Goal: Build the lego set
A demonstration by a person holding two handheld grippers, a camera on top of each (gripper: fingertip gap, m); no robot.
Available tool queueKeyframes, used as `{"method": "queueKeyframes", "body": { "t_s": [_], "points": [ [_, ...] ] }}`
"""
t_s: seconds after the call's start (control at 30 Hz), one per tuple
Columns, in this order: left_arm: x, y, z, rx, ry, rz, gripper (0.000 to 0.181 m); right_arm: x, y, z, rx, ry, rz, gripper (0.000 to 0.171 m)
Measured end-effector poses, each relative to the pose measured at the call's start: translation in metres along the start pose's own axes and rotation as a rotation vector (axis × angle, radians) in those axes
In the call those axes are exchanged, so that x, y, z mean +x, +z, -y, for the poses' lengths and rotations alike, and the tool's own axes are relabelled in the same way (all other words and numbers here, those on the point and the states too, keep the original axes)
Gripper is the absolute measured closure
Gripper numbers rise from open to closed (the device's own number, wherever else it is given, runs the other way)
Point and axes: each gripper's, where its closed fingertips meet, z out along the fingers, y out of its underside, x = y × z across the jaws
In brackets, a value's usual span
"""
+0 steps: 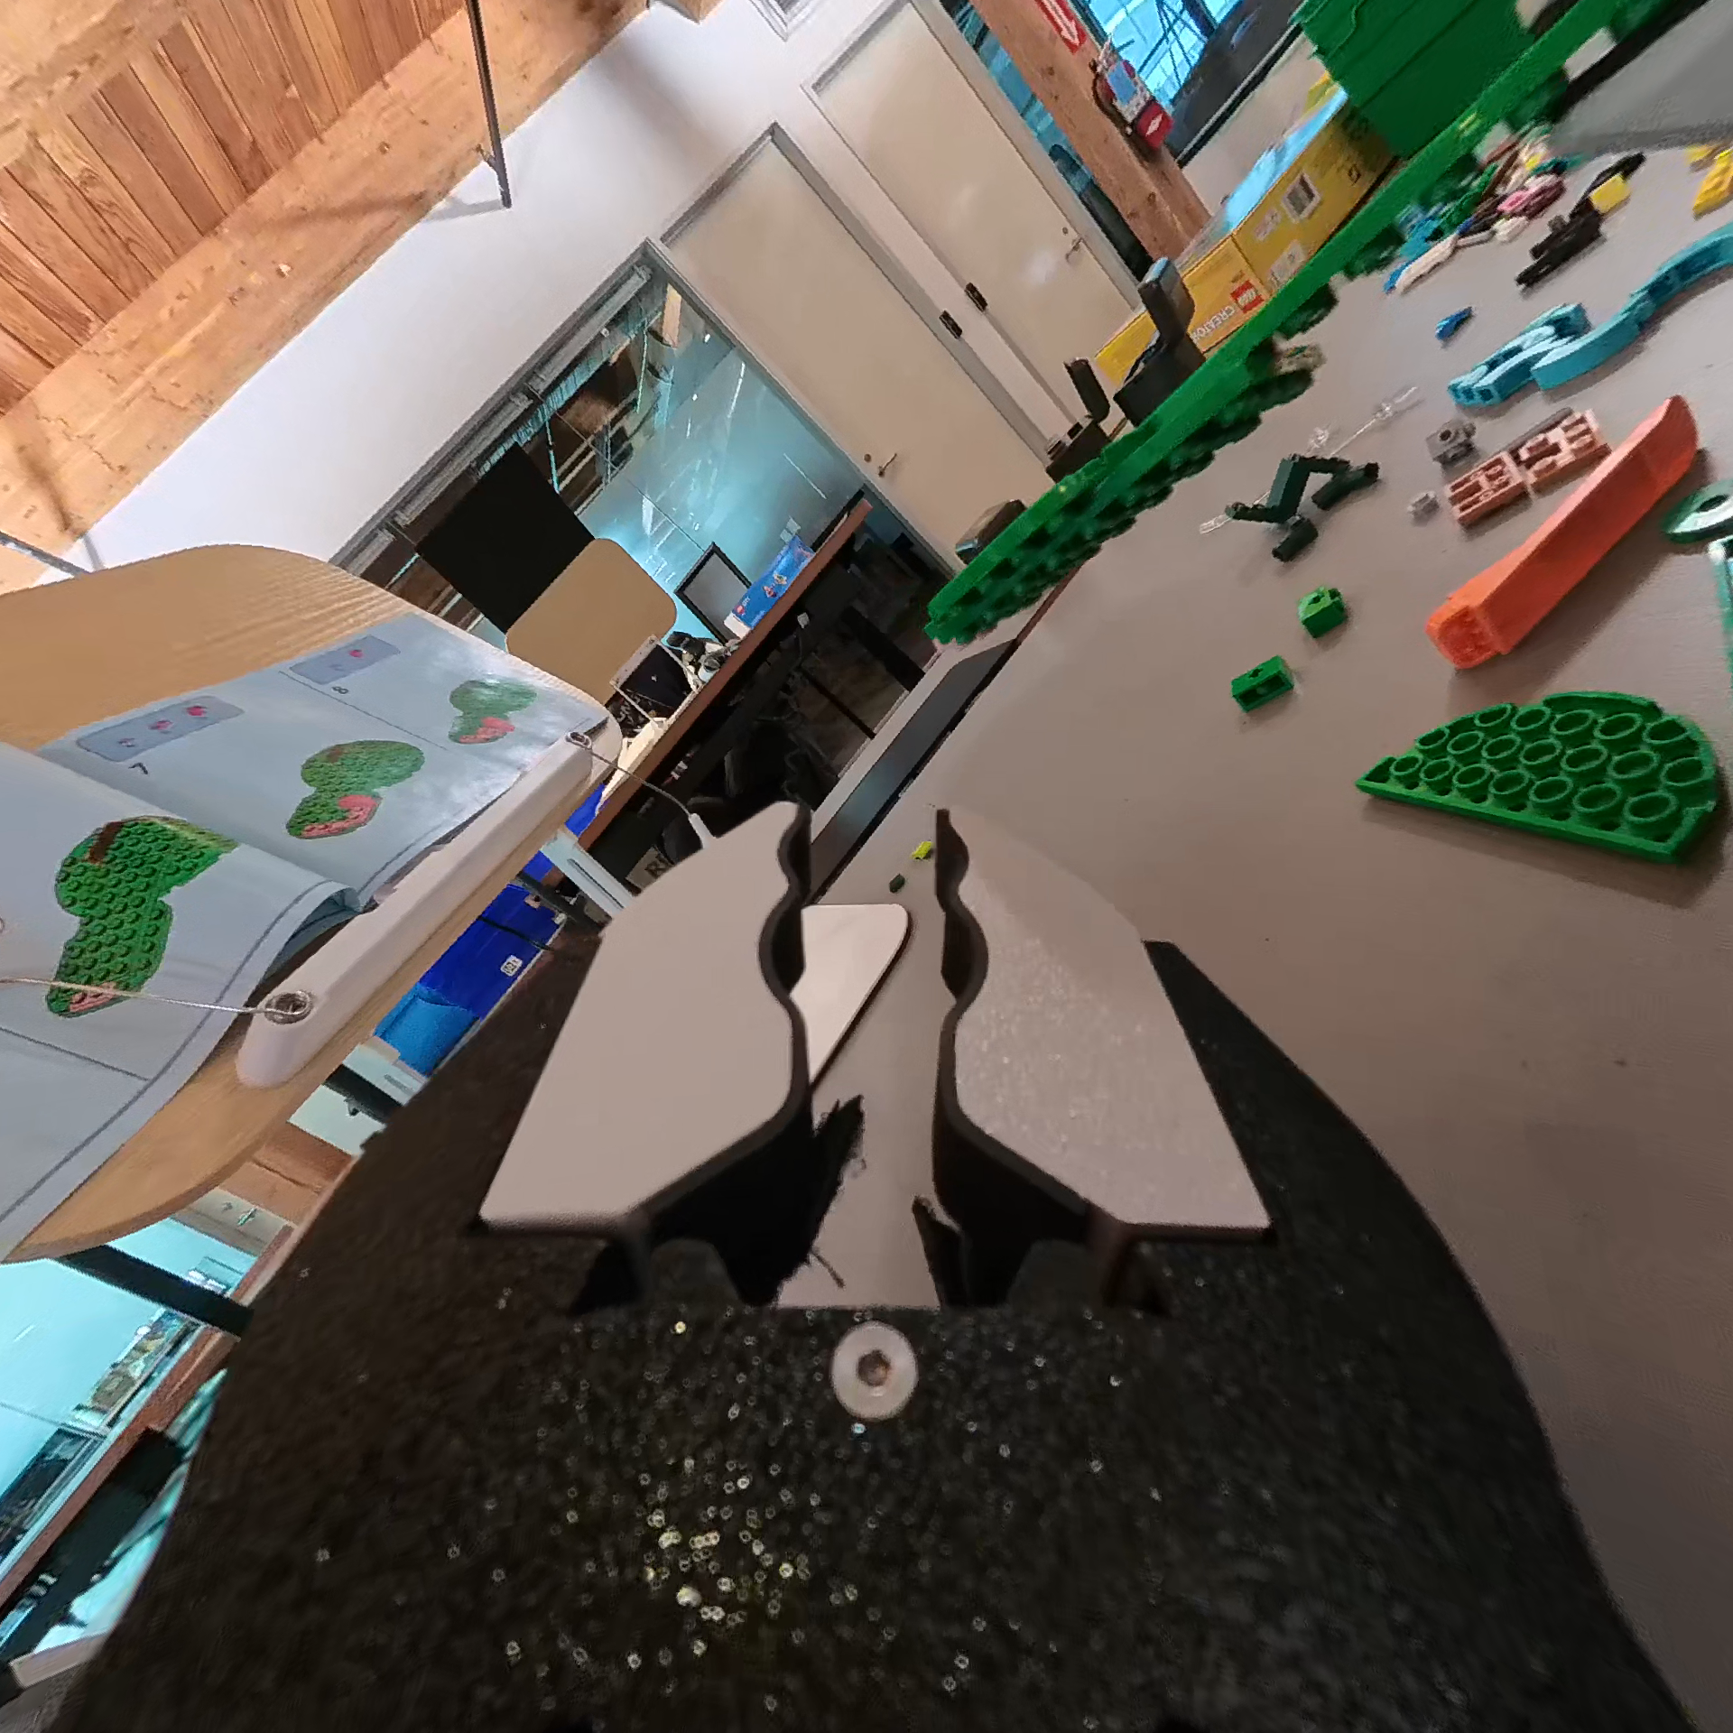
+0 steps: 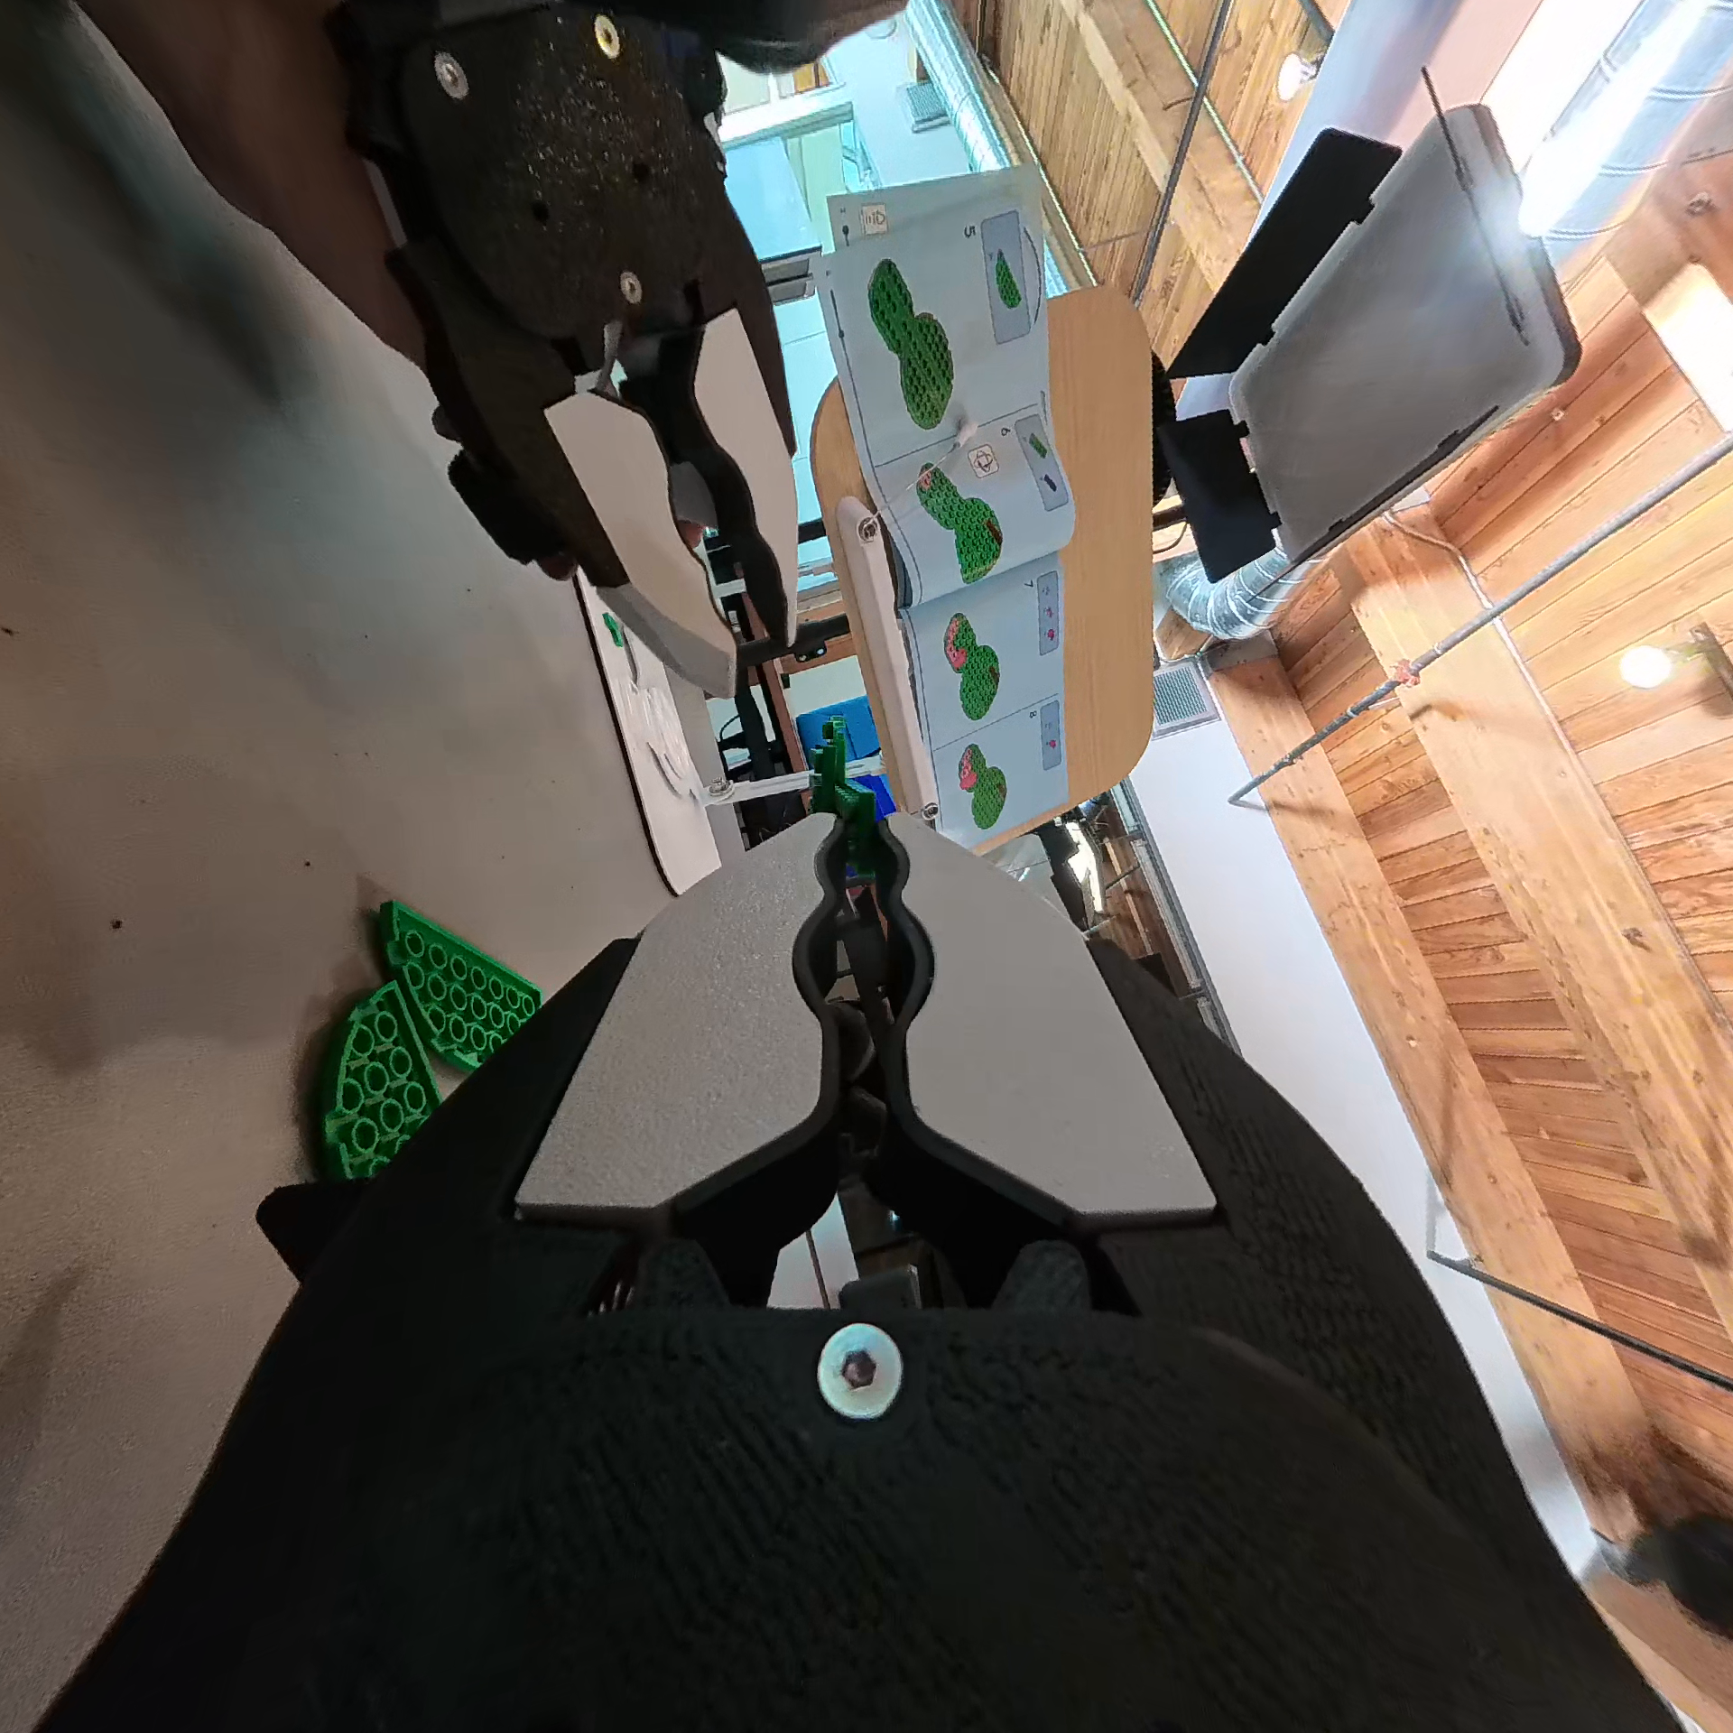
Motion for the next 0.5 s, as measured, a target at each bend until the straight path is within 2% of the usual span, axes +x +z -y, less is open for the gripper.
{"method": "queueKeyframes", "body": {
  "t_s": [0.03, 0.2, 0.4, 0.5],
  "points": [
    [0.001, 0.0, 0.0, 0.0, -0.005, -0.008, 0.156, 0.0, 0.0, 0.0, 0.0, 0.001, -0.001, 0.167],
    [0.01, -0.001, 0.006, 0.039, -0.001, -0.053, 0.15, 0.0, 0.0, 0.0, 0.003, 0.003, 0.002, 0.167],
    [0.02, -0.001, 0.012, 0.061, 0.124, -0.069, 0.134, -0.007, -0.004, 0.011, 0.076, 0.042, 0.063, 0.168],
    [0.025, -0.007, 0.022, 0.119, 0.216, -0.072, 0.145, -0.012, -0.007, 0.018, 0.12, 0.061, 0.104, 0.168]
  ]
}}
